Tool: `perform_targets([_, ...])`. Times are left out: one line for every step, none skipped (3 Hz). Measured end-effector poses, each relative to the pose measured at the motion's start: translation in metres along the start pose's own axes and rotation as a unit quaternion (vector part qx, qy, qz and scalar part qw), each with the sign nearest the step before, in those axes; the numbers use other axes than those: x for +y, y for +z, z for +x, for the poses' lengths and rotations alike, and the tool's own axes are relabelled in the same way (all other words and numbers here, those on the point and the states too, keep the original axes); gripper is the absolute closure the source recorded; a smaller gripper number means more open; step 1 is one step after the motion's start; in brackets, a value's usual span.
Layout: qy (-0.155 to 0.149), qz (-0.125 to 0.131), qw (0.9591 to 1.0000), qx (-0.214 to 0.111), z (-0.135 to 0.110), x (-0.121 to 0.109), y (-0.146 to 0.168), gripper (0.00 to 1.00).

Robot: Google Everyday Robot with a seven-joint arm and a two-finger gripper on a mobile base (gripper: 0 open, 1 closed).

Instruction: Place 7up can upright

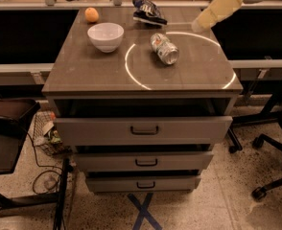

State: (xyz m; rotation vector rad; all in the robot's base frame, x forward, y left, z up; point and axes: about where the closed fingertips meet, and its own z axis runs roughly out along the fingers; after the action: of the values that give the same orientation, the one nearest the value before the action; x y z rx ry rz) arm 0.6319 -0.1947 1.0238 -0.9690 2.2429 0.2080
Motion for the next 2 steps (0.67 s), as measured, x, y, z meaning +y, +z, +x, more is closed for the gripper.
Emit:
perform_targets([0.016, -0.013, 0.9995, 0.024, -0.015, -0.007, 0.023, 0.0])
perform_targets([0.026, -0.029, 0.9972, 0.064, -0.02, -0.01, 0.058, 0.0])
